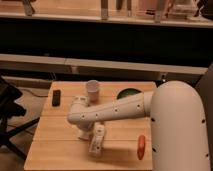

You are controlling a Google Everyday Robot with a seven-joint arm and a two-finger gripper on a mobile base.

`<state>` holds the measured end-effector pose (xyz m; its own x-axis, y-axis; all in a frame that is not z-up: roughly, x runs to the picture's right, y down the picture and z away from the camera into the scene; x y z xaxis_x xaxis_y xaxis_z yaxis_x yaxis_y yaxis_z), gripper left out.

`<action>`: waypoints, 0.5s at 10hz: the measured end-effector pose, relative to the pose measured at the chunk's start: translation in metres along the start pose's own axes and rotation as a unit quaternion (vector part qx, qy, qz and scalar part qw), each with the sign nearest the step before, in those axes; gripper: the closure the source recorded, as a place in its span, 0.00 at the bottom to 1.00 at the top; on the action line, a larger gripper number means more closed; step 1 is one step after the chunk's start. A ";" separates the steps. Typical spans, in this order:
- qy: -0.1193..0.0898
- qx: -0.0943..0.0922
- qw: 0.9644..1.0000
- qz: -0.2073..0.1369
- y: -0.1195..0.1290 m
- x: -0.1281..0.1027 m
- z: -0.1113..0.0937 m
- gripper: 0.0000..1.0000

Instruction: Wipe the white sponge on the table

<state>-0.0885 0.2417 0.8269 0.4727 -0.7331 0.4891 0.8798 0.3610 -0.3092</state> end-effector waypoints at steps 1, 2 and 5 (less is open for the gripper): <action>0.000 0.000 1.000 0.000 0.000 0.000 0.000 0.99; 0.000 0.000 1.000 0.001 0.000 0.001 0.000 0.99; -0.005 0.004 0.999 0.040 0.008 0.034 0.004 0.99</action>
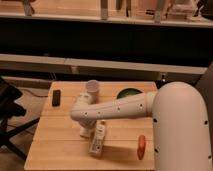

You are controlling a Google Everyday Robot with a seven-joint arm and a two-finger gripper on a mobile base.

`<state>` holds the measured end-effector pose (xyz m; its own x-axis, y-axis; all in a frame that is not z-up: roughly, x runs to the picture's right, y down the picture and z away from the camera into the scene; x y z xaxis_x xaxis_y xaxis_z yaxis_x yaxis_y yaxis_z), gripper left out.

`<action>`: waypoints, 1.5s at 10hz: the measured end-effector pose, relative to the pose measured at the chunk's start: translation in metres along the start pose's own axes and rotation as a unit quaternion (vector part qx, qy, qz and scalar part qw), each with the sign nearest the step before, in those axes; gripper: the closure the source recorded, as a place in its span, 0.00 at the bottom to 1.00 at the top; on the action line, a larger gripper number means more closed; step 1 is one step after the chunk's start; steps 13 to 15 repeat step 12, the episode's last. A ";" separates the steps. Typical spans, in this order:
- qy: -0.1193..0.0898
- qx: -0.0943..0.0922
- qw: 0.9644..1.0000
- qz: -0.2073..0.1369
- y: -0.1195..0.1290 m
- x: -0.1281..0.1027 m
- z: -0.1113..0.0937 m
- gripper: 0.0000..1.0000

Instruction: Wipe the white sponge on the table

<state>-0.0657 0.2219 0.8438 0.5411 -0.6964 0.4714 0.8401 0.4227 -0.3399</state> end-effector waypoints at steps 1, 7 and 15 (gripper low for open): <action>0.000 0.001 1.000 0.013 0.003 0.011 0.001 0.99; -0.005 0.004 0.999 0.041 0.001 0.036 0.002 0.99; -0.009 0.007 0.999 0.047 0.001 0.056 0.000 0.99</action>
